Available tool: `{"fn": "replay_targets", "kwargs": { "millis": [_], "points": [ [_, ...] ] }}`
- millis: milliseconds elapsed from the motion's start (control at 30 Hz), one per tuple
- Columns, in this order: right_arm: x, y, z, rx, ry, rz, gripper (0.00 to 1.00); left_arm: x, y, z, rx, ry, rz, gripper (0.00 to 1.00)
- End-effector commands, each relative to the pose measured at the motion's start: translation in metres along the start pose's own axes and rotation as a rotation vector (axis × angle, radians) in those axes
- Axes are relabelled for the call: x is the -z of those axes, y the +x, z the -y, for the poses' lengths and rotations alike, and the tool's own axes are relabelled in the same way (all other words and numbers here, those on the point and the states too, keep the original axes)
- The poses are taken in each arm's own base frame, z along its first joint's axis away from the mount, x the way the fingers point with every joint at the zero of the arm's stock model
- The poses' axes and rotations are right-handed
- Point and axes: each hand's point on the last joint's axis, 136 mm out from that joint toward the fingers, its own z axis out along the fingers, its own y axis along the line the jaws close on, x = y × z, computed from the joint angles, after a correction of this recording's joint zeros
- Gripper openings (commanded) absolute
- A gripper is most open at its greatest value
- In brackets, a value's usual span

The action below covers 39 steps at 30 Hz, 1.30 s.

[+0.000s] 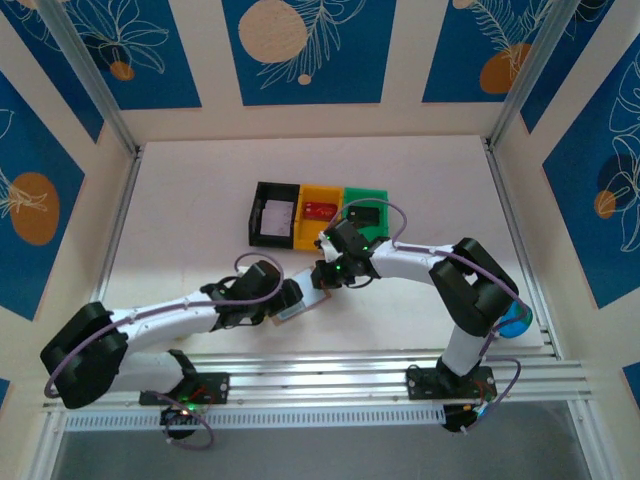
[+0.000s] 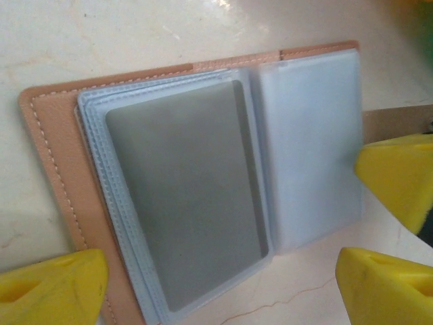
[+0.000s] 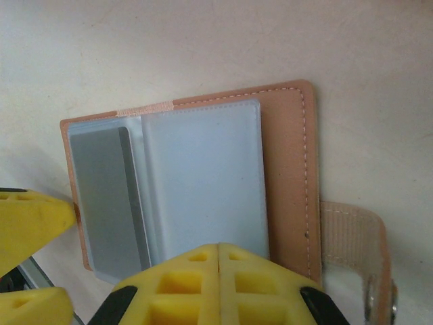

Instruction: Take the credit cards out of the card holder

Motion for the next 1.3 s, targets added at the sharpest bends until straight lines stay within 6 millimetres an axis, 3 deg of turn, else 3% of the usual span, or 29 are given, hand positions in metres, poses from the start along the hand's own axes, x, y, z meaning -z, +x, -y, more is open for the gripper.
{"fn": "replay_targets", "kwargs": {
  "millis": [0,1033,1267],
  "points": [
    [-0.004,0.005,0.004,-0.019,0.006,-0.020,0.03,-0.003,0.004,-0.007,0.016,-0.030,-0.001,0.87],
    [-0.008,0.006,0.005,-0.017,0.016,-0.031,0.02,0.010,-0.007,0.002,-0.007,-0.005,0.053,0.80],
    [-0.009,0.006,0.005,-0.018,0.017,-0.033,0.02,0.005,-0.004,0.003,-0.009,-0.005,0.037,0.79]
  ]
}}
